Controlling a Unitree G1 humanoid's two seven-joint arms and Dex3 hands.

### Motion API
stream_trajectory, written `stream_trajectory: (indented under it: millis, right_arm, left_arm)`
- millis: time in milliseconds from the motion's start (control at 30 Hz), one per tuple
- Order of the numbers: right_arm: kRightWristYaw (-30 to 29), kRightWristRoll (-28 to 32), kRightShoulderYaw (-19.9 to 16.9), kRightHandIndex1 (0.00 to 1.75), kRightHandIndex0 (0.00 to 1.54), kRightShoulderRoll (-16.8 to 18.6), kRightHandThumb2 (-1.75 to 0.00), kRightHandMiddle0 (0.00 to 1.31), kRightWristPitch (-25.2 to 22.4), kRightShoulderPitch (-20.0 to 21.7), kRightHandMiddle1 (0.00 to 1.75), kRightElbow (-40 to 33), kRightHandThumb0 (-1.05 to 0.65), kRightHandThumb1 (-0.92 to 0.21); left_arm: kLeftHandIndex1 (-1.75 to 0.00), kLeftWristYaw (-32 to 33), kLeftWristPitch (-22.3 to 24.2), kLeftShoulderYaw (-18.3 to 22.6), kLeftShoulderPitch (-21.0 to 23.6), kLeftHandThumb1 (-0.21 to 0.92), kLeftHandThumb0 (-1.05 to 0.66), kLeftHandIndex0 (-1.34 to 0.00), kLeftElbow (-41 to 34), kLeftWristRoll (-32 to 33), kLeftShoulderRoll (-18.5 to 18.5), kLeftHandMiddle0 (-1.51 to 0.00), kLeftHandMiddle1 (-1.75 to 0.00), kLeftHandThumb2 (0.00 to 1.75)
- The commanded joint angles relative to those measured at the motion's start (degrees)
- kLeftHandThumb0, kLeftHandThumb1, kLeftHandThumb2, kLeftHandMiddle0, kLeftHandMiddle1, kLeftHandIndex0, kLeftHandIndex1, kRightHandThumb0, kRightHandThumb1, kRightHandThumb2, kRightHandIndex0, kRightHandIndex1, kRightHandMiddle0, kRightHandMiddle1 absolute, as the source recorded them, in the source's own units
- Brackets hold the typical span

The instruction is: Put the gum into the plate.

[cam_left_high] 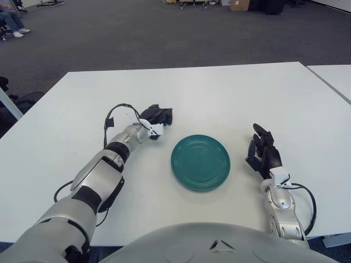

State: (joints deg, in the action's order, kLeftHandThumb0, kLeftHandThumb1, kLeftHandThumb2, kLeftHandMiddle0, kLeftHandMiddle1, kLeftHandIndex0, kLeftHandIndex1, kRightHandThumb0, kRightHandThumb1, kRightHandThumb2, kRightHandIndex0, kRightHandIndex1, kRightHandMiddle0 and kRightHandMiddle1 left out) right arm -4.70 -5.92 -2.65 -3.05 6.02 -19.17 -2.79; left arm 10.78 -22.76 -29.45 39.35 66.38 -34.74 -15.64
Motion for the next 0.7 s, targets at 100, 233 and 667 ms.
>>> stream_trajectory:
  millis: [100, 233, 667]
  right_arm:
    - [0.4, 0.2, 0.3, 0.01, 0.22, 0.7, -0.99, 0.0, -4.5, -3.2, 0.51, 5.9, -0.71, -0.92]
    - [0.1, 0.2, 0.4, 0.01, 0.22, 1.0, -0.99, 0.0, -4.5, -3.1, 0.51, 6.1, -0.71, -0.92]
    - [0.0, 0.2, 1.0, 0.0, 0.21, 1.3, -0.98, 0.0, -4.4, -3.2, 0.51, 6.2, -0.71, -0.92]
  left_arm:
    - [-1.75, 0.1, -1.8, 1.8, -2.0, 0.08, 0.0, -0.61, -3.9, 0.9, -2.7, -0.83, -1.52, 1.51]
    - [-1.75, -0.8, -2.6, 3.0, -3.0, 0.08, 0.0, -0.62, -9.6, 1.2, -4.2, -0.82, -1.54, 1.52]
    - [-1.75, -5.5, -1.4, 7.1, -7.7, 0.0, 0.0, -0.68, -26.7, 2.8, -7.3, -0.86, -1.56, 1.61]
